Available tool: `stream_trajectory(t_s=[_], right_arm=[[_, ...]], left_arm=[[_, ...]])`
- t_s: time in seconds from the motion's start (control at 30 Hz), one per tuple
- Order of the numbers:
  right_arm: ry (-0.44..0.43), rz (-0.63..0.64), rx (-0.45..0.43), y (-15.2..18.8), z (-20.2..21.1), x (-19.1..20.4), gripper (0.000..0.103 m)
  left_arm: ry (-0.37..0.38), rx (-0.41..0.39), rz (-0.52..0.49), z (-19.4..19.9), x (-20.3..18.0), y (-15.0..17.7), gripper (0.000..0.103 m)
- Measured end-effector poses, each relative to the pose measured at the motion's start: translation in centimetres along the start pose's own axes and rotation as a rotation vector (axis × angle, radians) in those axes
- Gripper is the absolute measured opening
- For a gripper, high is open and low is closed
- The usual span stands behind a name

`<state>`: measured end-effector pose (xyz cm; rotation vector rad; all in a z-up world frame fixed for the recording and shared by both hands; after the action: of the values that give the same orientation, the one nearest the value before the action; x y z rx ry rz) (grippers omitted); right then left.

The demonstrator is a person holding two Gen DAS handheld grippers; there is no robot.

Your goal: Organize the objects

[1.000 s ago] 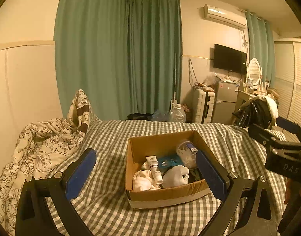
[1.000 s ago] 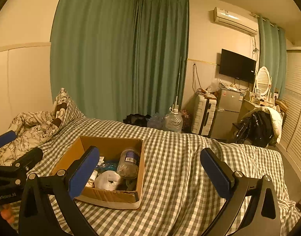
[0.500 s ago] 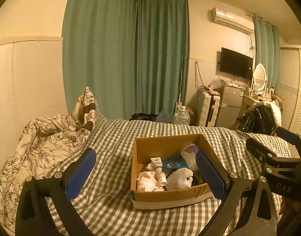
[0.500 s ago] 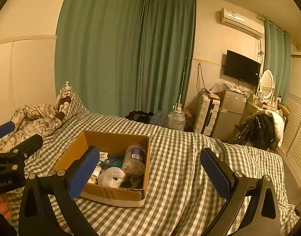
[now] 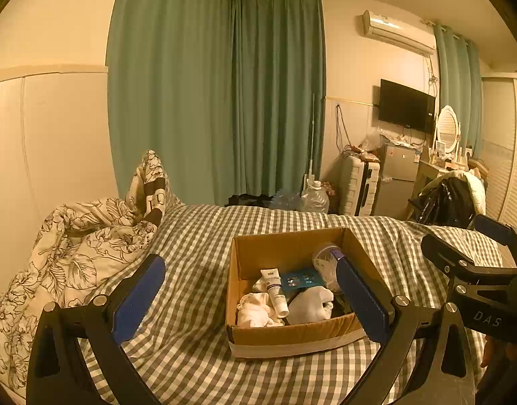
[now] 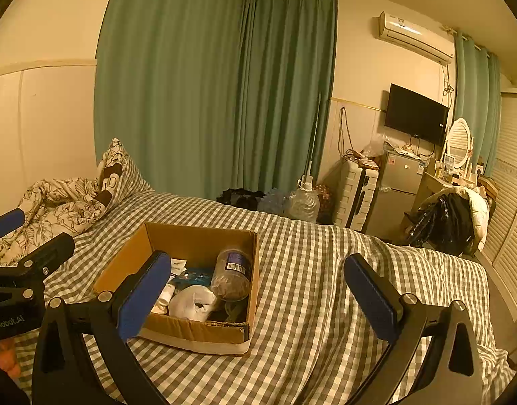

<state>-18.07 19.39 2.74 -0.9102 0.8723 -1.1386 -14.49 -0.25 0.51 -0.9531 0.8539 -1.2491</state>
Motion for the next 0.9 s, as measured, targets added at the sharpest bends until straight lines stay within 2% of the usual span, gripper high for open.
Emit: stream_trajectory(t_s=[0.9], right_arm=[[-0.006, 0.005, 0.020, 0.08, -0.54, 0.32, 0.103]], left_arm=[[-0.011, 0.008, -0.002, -0.09, 0.21, 0.07, 0.103]])
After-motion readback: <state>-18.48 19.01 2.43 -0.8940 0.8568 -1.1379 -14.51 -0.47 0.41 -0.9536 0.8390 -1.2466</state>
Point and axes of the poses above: each gripper's, at about its wrist camera, not at the fingertips, and z roughly against the way its jaws point, x to its left, y to its underside, the point moved 3 cm from there along -z, roughly the way its jaws point, and after that the axes turned 1 degree about -x, right-handed, at the moved point
